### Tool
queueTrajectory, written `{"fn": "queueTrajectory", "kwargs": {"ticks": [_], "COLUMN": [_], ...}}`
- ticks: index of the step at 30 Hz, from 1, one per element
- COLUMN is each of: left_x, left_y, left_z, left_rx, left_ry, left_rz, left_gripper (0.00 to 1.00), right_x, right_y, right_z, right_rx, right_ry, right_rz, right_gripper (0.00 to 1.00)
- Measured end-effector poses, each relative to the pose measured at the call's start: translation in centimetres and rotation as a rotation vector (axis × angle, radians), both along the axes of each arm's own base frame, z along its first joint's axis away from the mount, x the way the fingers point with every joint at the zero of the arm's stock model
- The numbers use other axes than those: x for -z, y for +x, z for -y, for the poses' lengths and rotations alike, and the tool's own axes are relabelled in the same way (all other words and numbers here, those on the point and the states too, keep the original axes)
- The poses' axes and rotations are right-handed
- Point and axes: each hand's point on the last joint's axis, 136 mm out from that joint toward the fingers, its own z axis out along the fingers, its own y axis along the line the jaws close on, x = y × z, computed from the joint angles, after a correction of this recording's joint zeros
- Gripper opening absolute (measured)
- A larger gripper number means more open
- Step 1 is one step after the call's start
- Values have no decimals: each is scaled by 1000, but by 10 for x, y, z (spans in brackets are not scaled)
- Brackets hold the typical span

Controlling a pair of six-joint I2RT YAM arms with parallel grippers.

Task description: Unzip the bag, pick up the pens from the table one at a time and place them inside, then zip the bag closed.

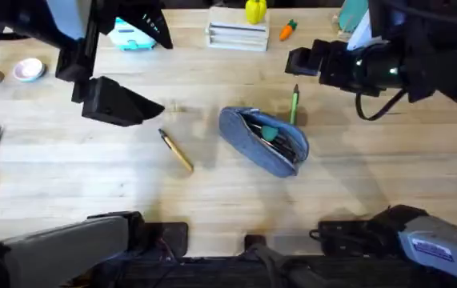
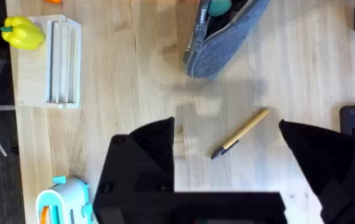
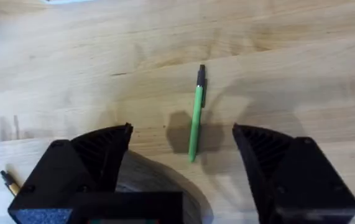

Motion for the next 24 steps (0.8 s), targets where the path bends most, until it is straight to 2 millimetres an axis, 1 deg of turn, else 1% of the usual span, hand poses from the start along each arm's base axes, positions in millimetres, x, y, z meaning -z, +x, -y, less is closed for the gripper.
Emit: {"fn": "queueTrajectory", "kwargs": {"ticks": [3,10,17,21,24], "left_x": [0,0,0,0,0], "left_y": [0,0,0,0,0], "left_z": [0,0,0,0,0], "left_rx": [0,0,0,0,0], "left_ry": [0,0,0,0,0], "left_rz": [1,0,0,0,0], "left_gripper": [993,993,993,993,993], "right_x": [10,51,92,111,120], "right_y": [2,7,6,10,12], "right_z": [-1,-3,-3,-9,-16], "right_rx": [6,10,18,18,16], "right_ry": [-8,-52,-93,-100,-98], "right_rz": [-32,-149,-266,-296,-303], "right_gripper": [998,998,998,998,998]}}
